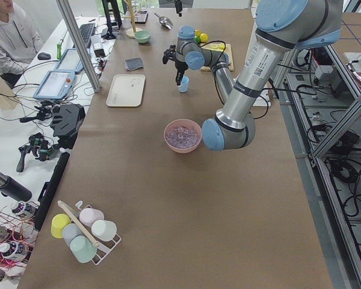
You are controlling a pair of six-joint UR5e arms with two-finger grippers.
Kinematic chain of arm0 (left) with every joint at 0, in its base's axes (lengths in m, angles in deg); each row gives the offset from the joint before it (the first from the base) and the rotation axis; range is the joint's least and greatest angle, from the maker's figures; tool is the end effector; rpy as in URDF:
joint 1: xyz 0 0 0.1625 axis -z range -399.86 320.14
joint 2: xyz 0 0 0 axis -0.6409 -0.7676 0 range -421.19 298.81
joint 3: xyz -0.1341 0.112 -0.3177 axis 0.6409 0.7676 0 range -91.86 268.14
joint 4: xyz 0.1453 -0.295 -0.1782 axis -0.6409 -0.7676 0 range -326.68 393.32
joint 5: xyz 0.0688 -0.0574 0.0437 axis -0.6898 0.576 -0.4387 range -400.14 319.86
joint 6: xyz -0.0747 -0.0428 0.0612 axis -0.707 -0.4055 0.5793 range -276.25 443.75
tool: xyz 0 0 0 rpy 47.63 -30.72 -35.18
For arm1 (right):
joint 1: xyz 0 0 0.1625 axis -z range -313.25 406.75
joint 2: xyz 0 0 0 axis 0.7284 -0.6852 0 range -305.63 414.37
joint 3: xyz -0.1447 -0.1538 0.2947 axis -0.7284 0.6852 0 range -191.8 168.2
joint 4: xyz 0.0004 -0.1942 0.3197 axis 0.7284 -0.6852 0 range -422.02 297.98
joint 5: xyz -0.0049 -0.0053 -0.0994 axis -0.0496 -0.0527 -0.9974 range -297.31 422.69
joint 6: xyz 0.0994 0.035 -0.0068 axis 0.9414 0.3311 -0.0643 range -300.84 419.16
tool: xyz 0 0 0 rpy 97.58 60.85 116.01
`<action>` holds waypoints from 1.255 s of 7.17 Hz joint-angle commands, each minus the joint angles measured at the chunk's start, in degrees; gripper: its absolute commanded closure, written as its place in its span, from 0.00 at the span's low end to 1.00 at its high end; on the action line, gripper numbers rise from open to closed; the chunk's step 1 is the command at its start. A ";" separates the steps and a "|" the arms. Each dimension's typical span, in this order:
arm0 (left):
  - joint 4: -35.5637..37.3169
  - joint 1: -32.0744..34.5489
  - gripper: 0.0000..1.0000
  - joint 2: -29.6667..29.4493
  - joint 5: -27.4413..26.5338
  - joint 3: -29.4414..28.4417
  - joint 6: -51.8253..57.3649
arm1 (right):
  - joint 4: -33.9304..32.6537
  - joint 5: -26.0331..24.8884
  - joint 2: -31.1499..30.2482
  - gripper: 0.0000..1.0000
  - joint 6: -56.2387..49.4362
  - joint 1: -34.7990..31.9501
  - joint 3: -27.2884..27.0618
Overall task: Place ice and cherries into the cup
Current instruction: 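Carry the ice cube over the cup while the right gripper reaches toward the cherries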
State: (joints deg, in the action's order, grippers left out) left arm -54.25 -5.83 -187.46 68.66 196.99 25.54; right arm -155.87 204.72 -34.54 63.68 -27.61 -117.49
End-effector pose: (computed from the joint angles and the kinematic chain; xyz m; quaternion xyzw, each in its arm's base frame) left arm 0.4039 -0.3924 0.1495 0.1149 0.4470 0.0552 0.8854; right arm -0.0738 -0.4499 0.4652 0.0233 -0.4468 -0.1357 0.8840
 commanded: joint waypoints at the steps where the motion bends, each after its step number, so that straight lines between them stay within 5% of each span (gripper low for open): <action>1: -7.68 -0.20 1.00 -4.85 -0.16 -9.40 -4.18 | 0.06 -5.86 4.97 0.01 6.81 7.79 0.22; 9: -10.06 -6.35 1.00 -11.01 -4.74 -15.05 -10.87 | 0.06 -10.01 5.86 0.02 6.82 14.32 0.75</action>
State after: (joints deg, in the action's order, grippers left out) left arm -63.12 -11.90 -197.57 63.99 183.54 14.71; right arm -155.80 195.38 -28.65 70.49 -14.02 -116.81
